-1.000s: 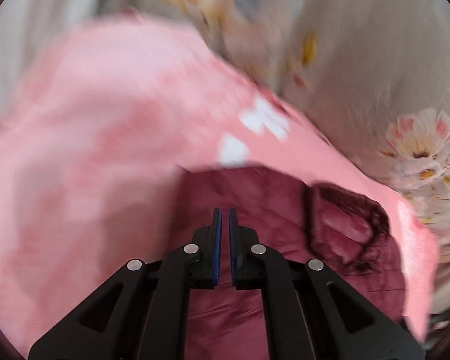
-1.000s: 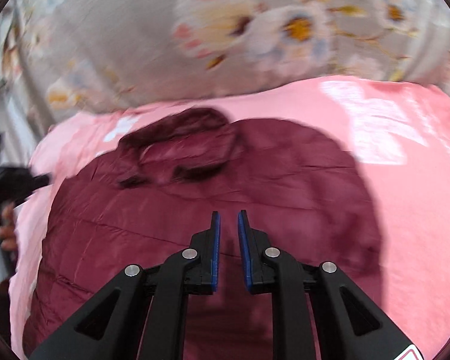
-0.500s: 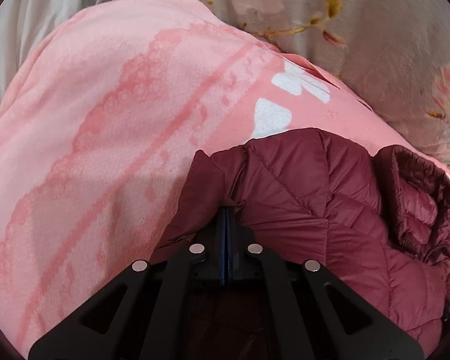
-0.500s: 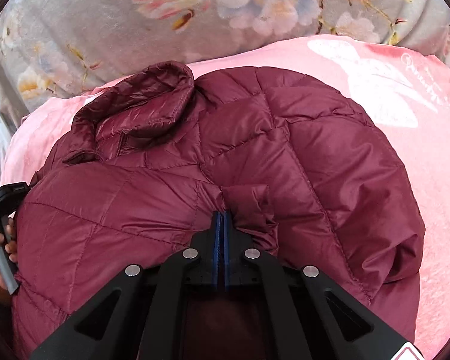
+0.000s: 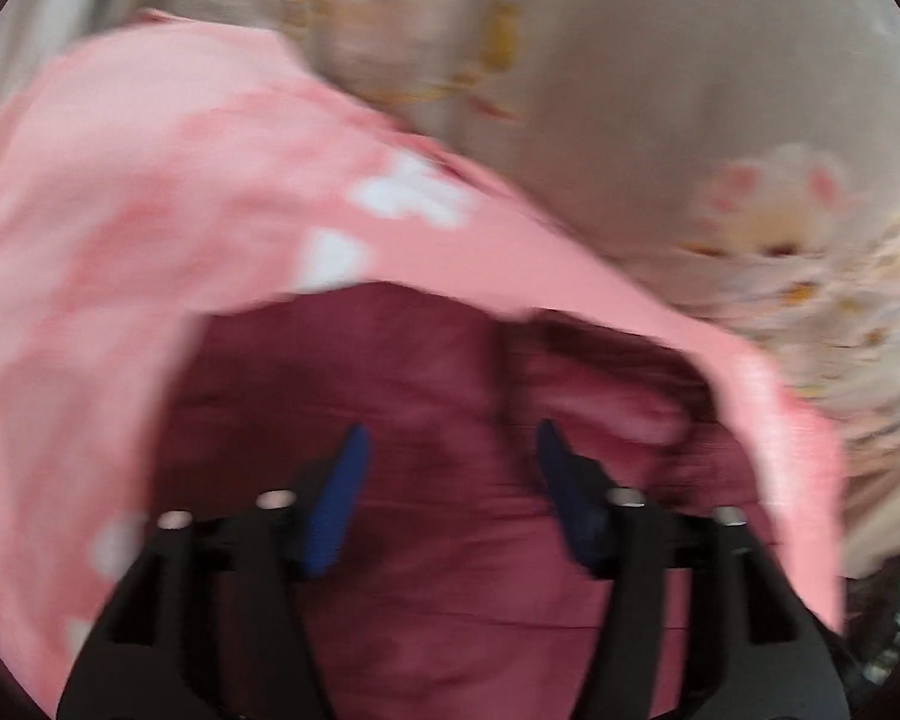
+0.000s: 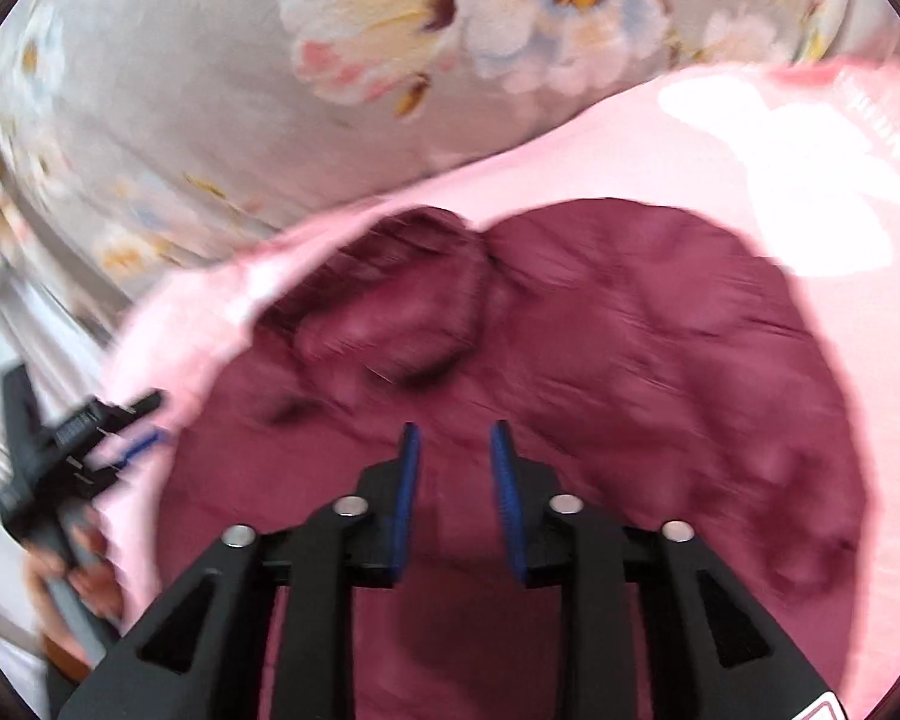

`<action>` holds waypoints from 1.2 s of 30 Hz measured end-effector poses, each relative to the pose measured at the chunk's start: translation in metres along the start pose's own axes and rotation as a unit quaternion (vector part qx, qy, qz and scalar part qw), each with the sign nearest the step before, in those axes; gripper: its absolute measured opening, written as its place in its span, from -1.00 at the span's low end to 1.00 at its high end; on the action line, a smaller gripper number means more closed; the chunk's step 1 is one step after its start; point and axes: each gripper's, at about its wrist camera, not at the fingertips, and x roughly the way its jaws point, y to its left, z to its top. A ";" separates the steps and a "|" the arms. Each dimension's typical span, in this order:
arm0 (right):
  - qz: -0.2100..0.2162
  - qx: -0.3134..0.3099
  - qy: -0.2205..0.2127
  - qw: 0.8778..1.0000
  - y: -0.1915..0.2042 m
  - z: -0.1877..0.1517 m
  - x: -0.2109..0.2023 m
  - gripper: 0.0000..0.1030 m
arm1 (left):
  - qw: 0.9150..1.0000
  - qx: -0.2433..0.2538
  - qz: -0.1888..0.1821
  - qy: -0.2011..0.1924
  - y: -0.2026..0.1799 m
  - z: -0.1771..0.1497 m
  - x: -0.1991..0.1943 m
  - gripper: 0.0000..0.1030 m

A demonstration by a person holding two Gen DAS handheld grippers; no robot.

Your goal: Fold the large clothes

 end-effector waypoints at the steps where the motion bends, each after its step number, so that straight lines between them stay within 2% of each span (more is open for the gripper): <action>1: 0.018 0.016 0.006 1.000 0.001 0.007 0.010 -0.38 | 1.000 -0.005 -0.019 0.016 -0.008 0.000 0.009 0.24; 2: 0.025 0.030 0.009 0.999 0.000 0.013 0.020 -0.38 | 0.998 -0.019 -0.036 0.040 -0.013 0.001 0.026 0.24; 6: 0.038 0.088 0.025 0.995 -0.008 0.023 0.050 -0.30 | 0.990 -0.087 -0.047 0.101 -0.007 -0.009 0.075 0.22; 8: 0.046 0.117 0.035 0.991 -0.014 0.025 0.066 -0.30 | 0.987 -0.107 -0.045 0.108 -0.003 -0.012 0.088 0.10; 10: 0.045 0.123 0.038 0.991 -0.015 0.026 0.073 -0.50 | 0.990 -0.091 -0.038 0.103 -0.009 -0.015 0.089 -0.34; 11: 0.042 0.112 0.036 0.992 -0.012 0.026 0.074 -0.75 | 0.990 -0.079 -0.034 0.108 -0.013 -0.017 0.089 -0.78; 13: 0.024 0.067 0.016 0.997 -0.001 0.024 0.062 -0.79 | 0.993 -0.058 -0.024 0.101 -0.015 -0.016 0.086 -0.81; 15: -0.011 0.006 0.001 1.000 0.009 0.020 0.053 -0.81 | 0.996 -0.009 0.004 0.085 -0.021 -0.018 0.078 -0.83; 19: -0.076 -0.060 0.031 0.995 0.011 0.002 0.075 -0.83 | 0.995 0.030 0.029 0.091 -0.018 -0.032 0.091 -0.83; 22: -0.093 -0.098 0.018 0.991 0.012 -0.005 0.079 -0.86 | 0.995 0.061 0.041 0.071 -0.021 -0.038 0.090 -0.81; 27: -0.078 -0.091 0.018 0.993 0.007 -0.004 0.079 -0.89 | 0.992 0.108 0.057 0.036 -0.029 -0.050 0.089 -0.79; 31: -0.044 -0.065 0.039 0.996 -0.007 -0.003 0.065 -0.83 | 0.994 0.091 0.036 0.040 -0.024 -0.049 0.081 -0.73; 32: -0.044 -0.061 0.044 0.996 -0.008 -0.002 0.055 -0.79 | 0.995 0.083 0.032 0.043 -0.020 -0.048 0.074 -0.65; 34: -0.046 -0.062 0.033 0.996 -0.008 0.002 0.036 -0.62 | 0.996 0.073 0.028 0.043 -0.018 -0.043 0.062 -0.57; 36: -0.046 -0.065 0.011 0.997 -0.005 0.012 0.021 -0.59 | 0.997 0.063 0.027 0.032 -0.018 -0.031 0.049 -0.50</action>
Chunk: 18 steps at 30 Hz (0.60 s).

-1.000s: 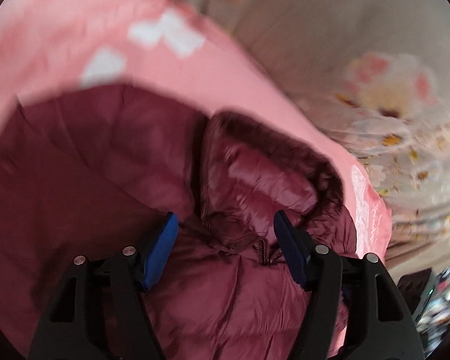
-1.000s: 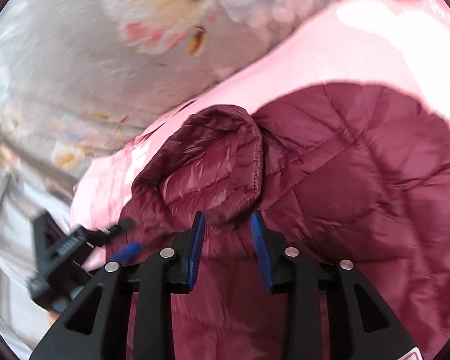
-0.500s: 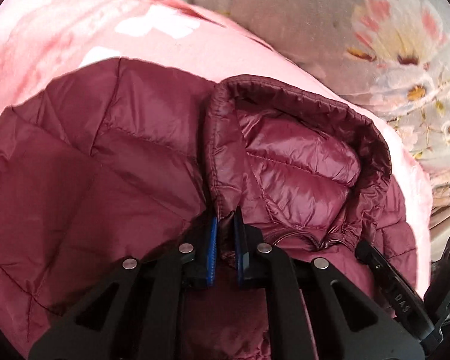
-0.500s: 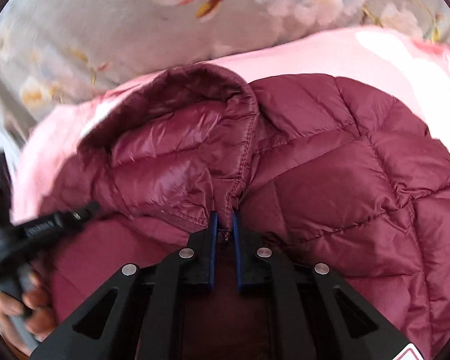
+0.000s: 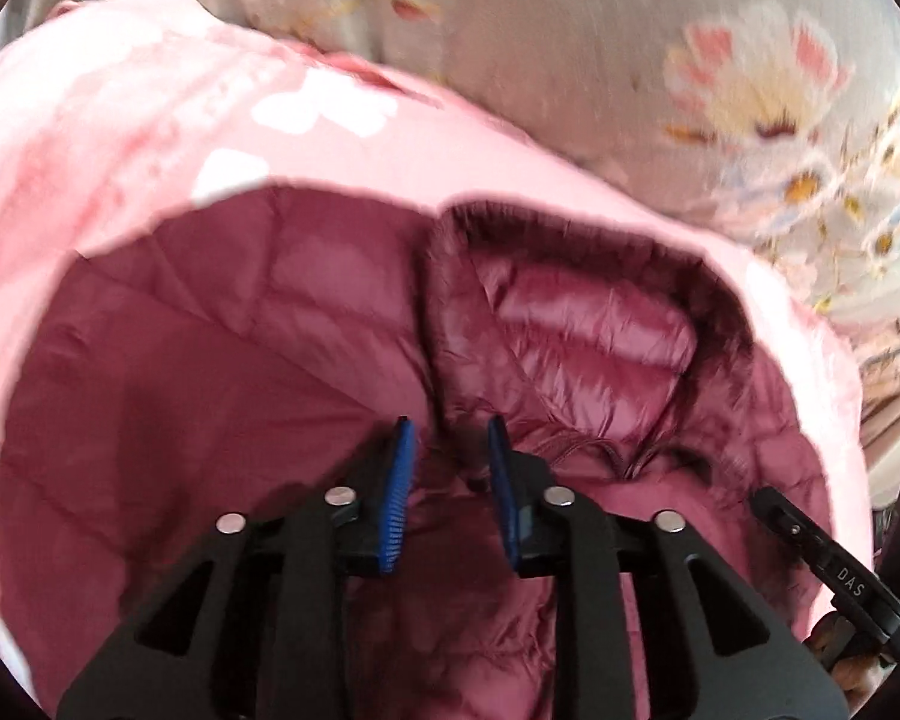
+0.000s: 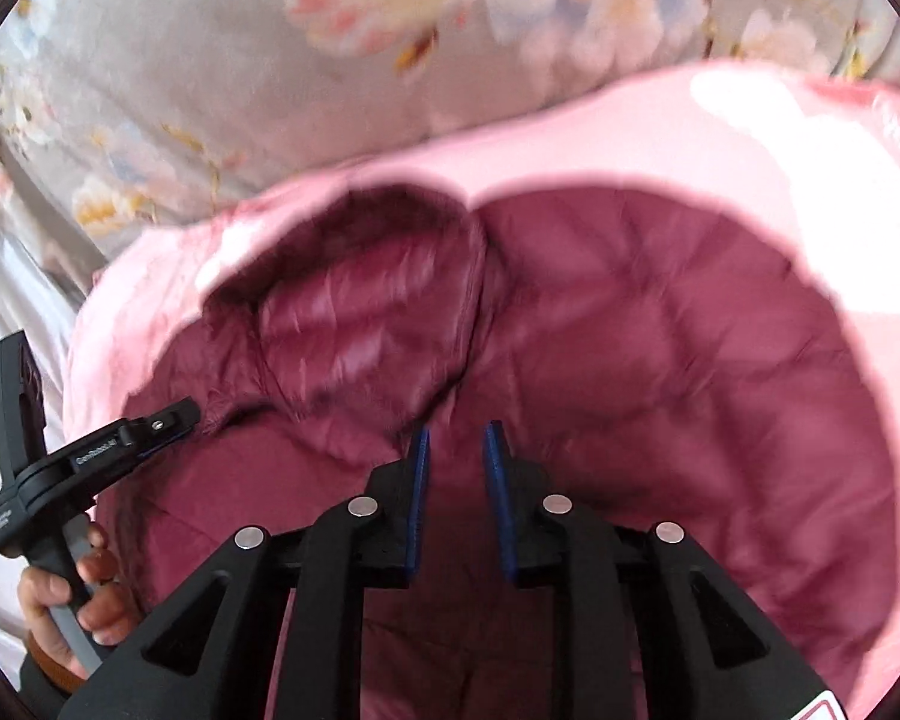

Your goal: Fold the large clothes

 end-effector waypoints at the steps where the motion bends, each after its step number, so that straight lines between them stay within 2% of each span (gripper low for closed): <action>1: 0.005 0.005 -0.011 1.000 0.000 0.009 -0.006 -0.59 | 1.000 -0.007 -0.006 -0.009 -0.001 0.010 -0.008 -0.50; 2: 0.015 0.012 -0.019 1.000 0.001 0.021 -0.008 -0.59 | 1.000 -0.012 -0.013 -0.014 -0.004 0.018 -0.010 -0.45; 3: 0.019 0.017 -0.024 0.999 0.003 0.030 -0.007 -0.59 | 0.999 -0.020 -0.021 -0.019 -0.007 0.031 -0.014 -0.32; 5: 0.016 0.023 -0.044 0.999 0.009 0.055 -0.002 -0.59 | 0.998 -0.044 -0.037 -0.025 -0.012 0.056 -0.012 -0.20; 8: 0.020 0.048 -0.066 0.996 0.015 0.084 0.012 -0.59 | 0.996 -0.081 -0.042 -0.020 -0.018 0.092 0.006 -0.19; 12: 0.030 0.113 -0.090 0.989 0.009 0.118 0.035 -0.59 | 0.985 -0.157 -0.071 0.002 -0.009 0.117 0.039 -0.20; 14: 0.016 0.125 -0.066 0.990 0.007 0.126 0.061 -0.59 | 0.983 -0.170 -0.072 0.021 -0.008 0.119 0.059 -0.21; 16: 0.003 0.124 -0.031 0.992 0.006 0.123 0.083 -0.59 | 0.985 -0.157 -0.054 0.036 -0.012 0.115 0.071 -0.21; 17: 0.004 0.110 0.000 0.994 0.008 0.116 0.095 -0.61 | 0.988 -0.144 -0.048 0.042 -0.014 0.111 0.074 -0.22; 18: 0.009 0.094 0.011 0.995 0.011 0.111 0.098 -0.65 | 0.991 -0.122 -0.037 0.044 -0.016 0.106 0.075 -0.23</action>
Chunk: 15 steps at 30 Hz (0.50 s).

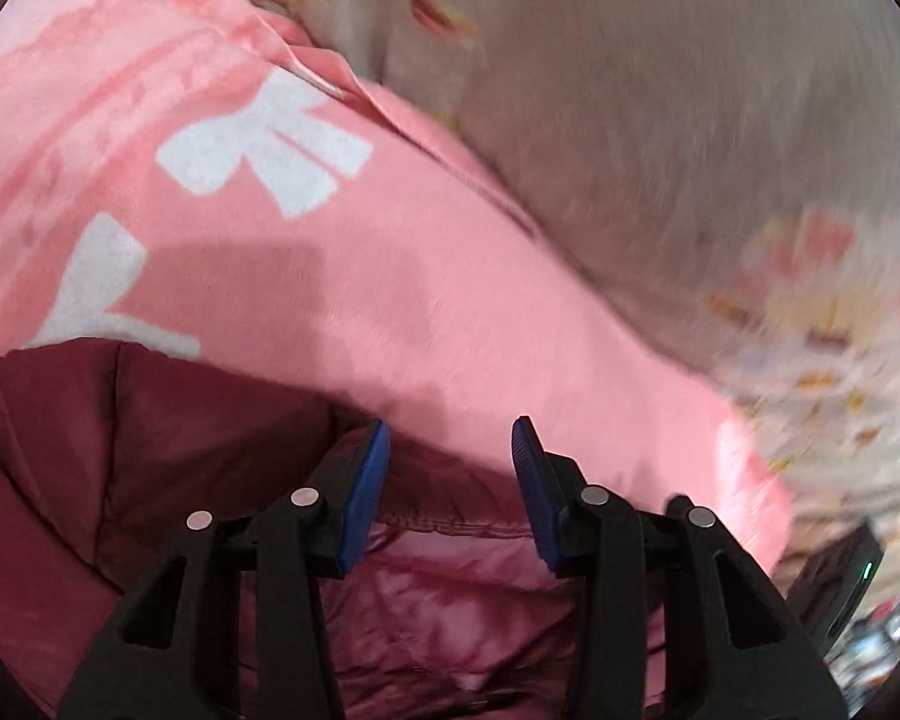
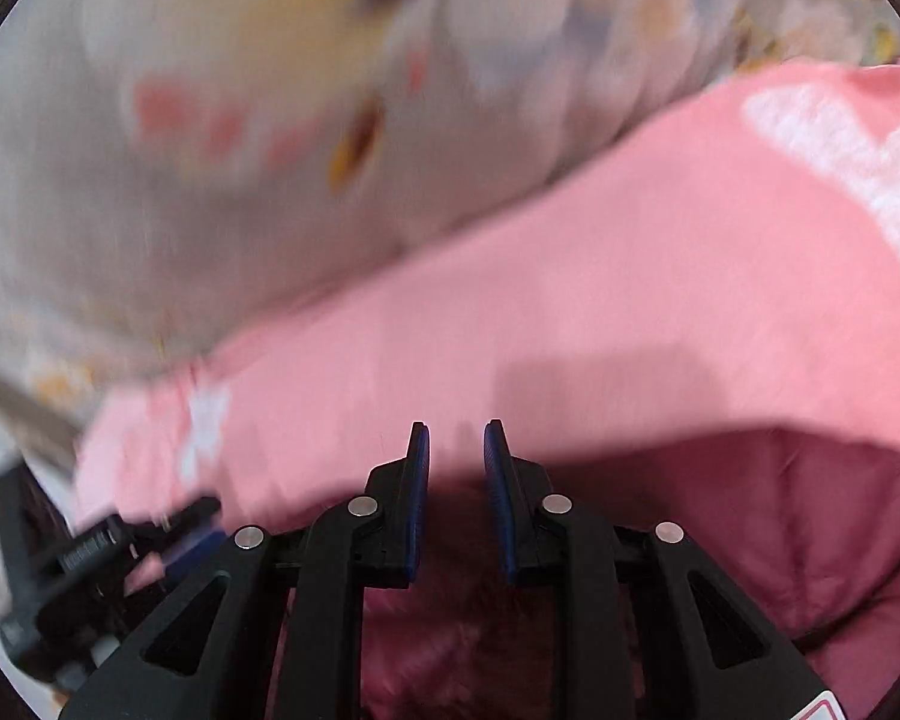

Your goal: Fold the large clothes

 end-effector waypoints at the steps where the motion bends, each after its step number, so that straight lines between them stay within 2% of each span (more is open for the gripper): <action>1: 0.000 -0.022 0.003 1.000 0.003 -0.007 -0.001 -0.65 | 1.000 0.017 0.008 0.000 0.000 -0.004 0.000 -0.23; 5: -0.025 -0.101 0.007 0.995 0.009 -0.040 -0.014 -0.67 | 0.996 0.082 0.037 0.001 0.001 -0.025 -0.003 -0.26; 9: -0.064 -0.146 0.013 0.987 0.010 -0.056 -0.013 -0.83 | 0.990 0.125 0.072 0.000 0.004 -0.044 0.005 -0.36; 15: -0.070 -0.159 0.009 0.985 -0.002 -0.062 -0.001 -0.88 | 0.977 0.181 0.110 -0.035 0.000 -0.063 0.014 -0.36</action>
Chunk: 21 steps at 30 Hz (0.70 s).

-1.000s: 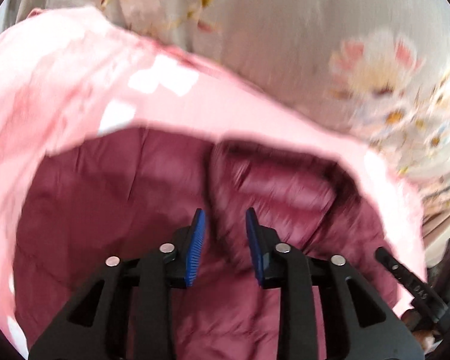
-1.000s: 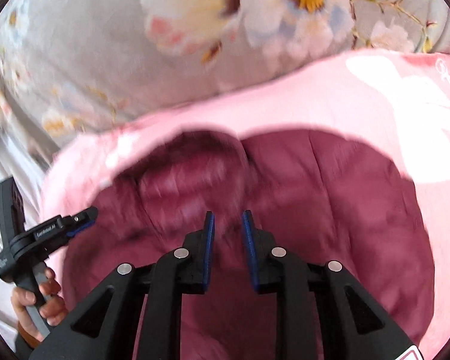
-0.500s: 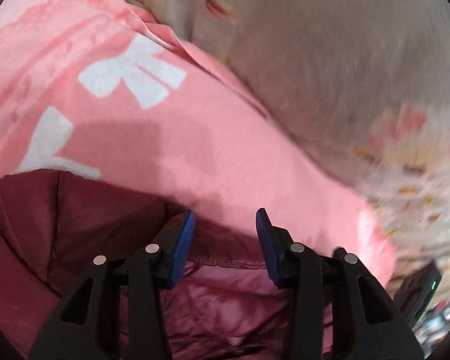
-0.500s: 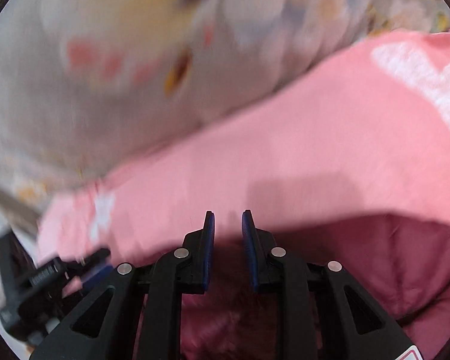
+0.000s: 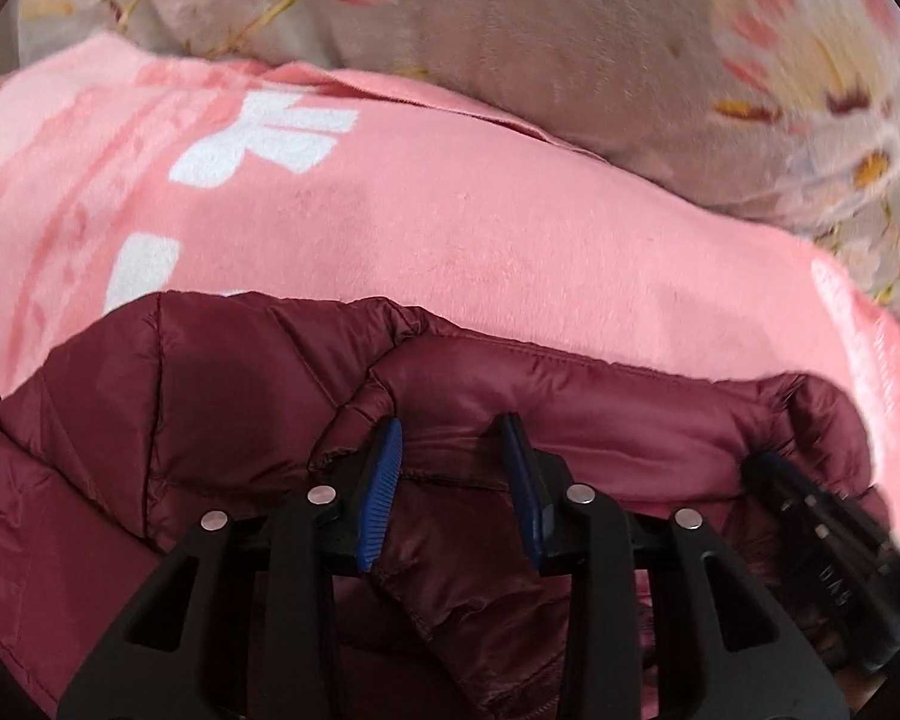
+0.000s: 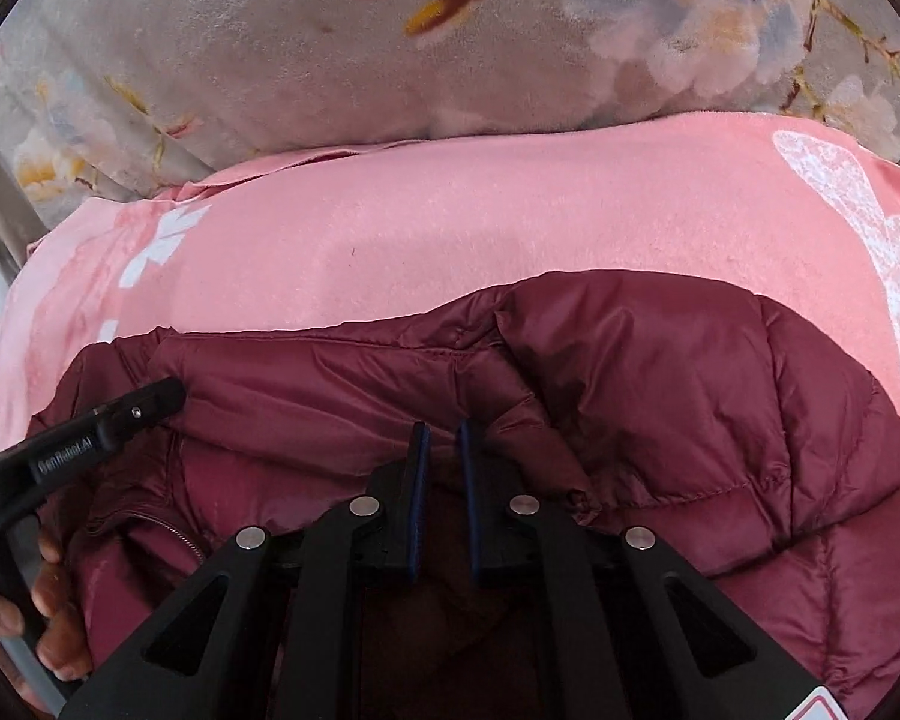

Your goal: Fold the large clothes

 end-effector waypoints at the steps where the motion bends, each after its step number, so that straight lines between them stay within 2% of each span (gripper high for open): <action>1: -0.002 -0.002 -0.002 1.000 0.001 0.000 0.001 -0.88 | 1.000 0.007 0.007 -0.008 -0.002 -0.003 0.001 -0.36; 5: -0.020 -0.018 -0.011 1.000 0.006 -0.003 0.001 -0.88 | 0.998 0.030 0.035 -0.036 -0.010 -0.012 0.002 -0.36; 21: -0.044 -0.036 -0.014 0.998 0.017 -0.003 0.009 -0.88 | 0.994 0.063 0.081 -0.044 -0.022 -0.018 0.008 -0.35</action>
